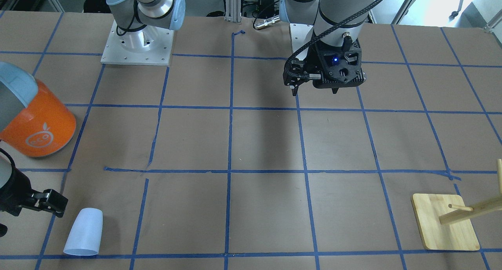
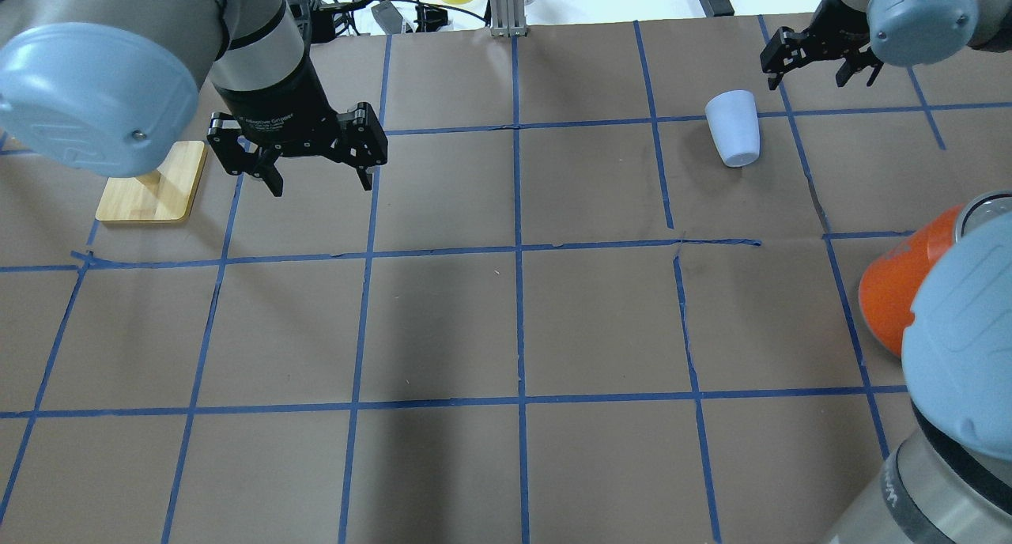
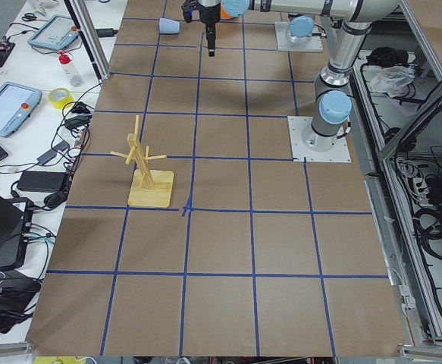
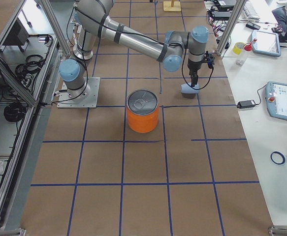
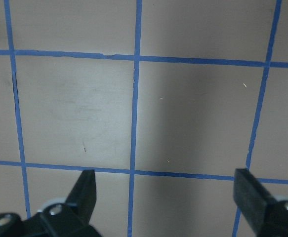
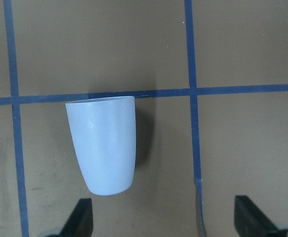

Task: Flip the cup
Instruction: 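Move the right gripper over the upside-down pale blue cup and lower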

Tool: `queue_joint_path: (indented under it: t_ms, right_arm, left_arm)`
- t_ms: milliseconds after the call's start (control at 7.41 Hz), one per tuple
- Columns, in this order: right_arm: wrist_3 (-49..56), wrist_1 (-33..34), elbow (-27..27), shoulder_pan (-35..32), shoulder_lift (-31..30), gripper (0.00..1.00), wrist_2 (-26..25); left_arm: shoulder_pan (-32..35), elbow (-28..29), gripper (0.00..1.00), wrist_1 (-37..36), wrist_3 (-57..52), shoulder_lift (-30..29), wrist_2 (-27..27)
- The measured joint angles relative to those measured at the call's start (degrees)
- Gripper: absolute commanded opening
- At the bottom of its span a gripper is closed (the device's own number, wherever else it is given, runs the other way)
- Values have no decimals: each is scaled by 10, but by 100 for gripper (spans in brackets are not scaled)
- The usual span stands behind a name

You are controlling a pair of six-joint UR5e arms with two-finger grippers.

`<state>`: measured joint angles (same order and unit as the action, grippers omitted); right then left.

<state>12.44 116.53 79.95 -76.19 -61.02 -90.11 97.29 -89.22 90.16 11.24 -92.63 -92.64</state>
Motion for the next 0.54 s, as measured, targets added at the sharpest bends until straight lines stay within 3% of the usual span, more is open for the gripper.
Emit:
queue_joint_path:
  t_ms: [540]
  right_arm:
    - [23, 33, 9, -19, 43, 100, 9]
  left_arm:
    - [0, -1, 100, -4, 1, -2, 0]
